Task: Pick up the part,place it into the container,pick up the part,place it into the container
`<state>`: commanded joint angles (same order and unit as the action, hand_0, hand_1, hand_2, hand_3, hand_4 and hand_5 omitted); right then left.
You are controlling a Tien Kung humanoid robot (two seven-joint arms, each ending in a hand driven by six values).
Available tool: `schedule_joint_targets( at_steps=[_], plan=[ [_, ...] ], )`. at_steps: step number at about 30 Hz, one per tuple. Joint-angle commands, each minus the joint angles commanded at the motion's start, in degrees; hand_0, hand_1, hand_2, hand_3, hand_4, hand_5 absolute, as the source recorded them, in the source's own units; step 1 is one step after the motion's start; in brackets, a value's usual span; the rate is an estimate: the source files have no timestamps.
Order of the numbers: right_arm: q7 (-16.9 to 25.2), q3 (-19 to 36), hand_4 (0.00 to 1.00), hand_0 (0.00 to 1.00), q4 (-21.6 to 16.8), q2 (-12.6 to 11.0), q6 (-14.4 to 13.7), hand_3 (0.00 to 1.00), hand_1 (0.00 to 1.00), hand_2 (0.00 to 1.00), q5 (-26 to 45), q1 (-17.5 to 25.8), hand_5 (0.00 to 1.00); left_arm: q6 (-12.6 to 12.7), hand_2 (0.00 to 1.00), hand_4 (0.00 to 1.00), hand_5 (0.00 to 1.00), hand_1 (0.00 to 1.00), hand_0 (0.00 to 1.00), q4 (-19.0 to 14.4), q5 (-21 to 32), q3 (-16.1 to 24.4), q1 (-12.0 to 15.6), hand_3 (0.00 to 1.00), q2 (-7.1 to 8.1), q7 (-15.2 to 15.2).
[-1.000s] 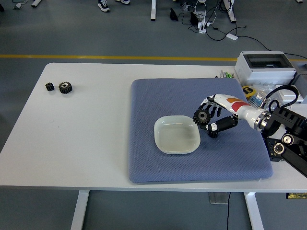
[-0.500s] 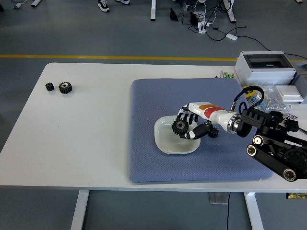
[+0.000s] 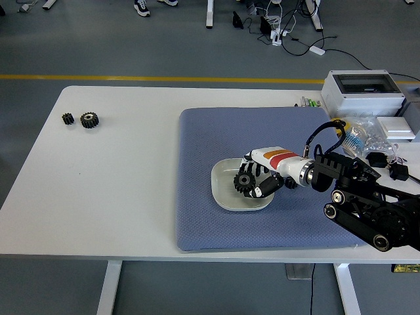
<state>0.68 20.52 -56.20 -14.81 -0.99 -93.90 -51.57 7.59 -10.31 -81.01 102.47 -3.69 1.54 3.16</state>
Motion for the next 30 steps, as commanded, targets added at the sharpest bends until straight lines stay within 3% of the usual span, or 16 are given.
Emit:
schedule_joint_targets(
  at_steps=[1,6,7,19,24,25,30],
  plan=[
    [0.1,0.1,0.998,0.502,0.0,0.0,0.0,0.776,0.546,0.691,-0.2,0.0,0.485,0.0,0.727,0.749,0.704,0.685,0.708,0.0,0.0,-0.1,0.0,0.600,-0.04,0.0],
    [1.1,0.7,0.998,0.502,-0.4,-0.1,0.1,0.776,0.546,0.691,-1.1,-0.2,0.485,0.1,0.727,0.749,0.704,0.685,0.708,0.0,-0.4,0.2,0.3,0.600,0.13,0.2],
    [1.2,0.8,0.998,0.505,-0.4,-0.1,0.2,0.874,0.556,0.727,-1.2,-0.2,0.501,0.1,0.727,0.752,0.710,0.684,0.707,0.0,-0.6,0.3,0.4,0.602,0.24,0.2],
    [1.0,4.9,0.998,0.456,-1.4,-1.7,0.2,0.848,0.549,0.721,-2.8,0.8,0.490,0.1,0.727,0.733,0.689,0.684,0.708,0.0,-1.1,0.9,0.9,0.596,0.56,0.2],
    [0.8,8.9,0.998,0.456,-2.0,-4.0,0.9,0.848,0.549,0.721,-4.7,1.4,0.490,0.0,0.727,0.733,0.689,0.684,0.708,0.0,-0.7,0.5,1.0,0.596,0.59,0.0],
    [0.7,9.9,0.998,0.459,-1.7,-4.8,1.4,0.772,0.547,0.696,-5.6,1.6,0.481,0.0,0.727,0.706,0.662,0.684,0.708,0.0,-0.4,0.2,1.0,0.590,0.60,-0.1],
    [-0.4,12.6,0.998,0.459,-0.3,-7.7,4.8,0.772,0.547,0.696,-8.0,2.5,0.481,-0.1,0.727,0.706,0.662,0.684,0.708,0.0,0.1,-0.1,0.8,0.590,0.60,-0.4]
  ],
)
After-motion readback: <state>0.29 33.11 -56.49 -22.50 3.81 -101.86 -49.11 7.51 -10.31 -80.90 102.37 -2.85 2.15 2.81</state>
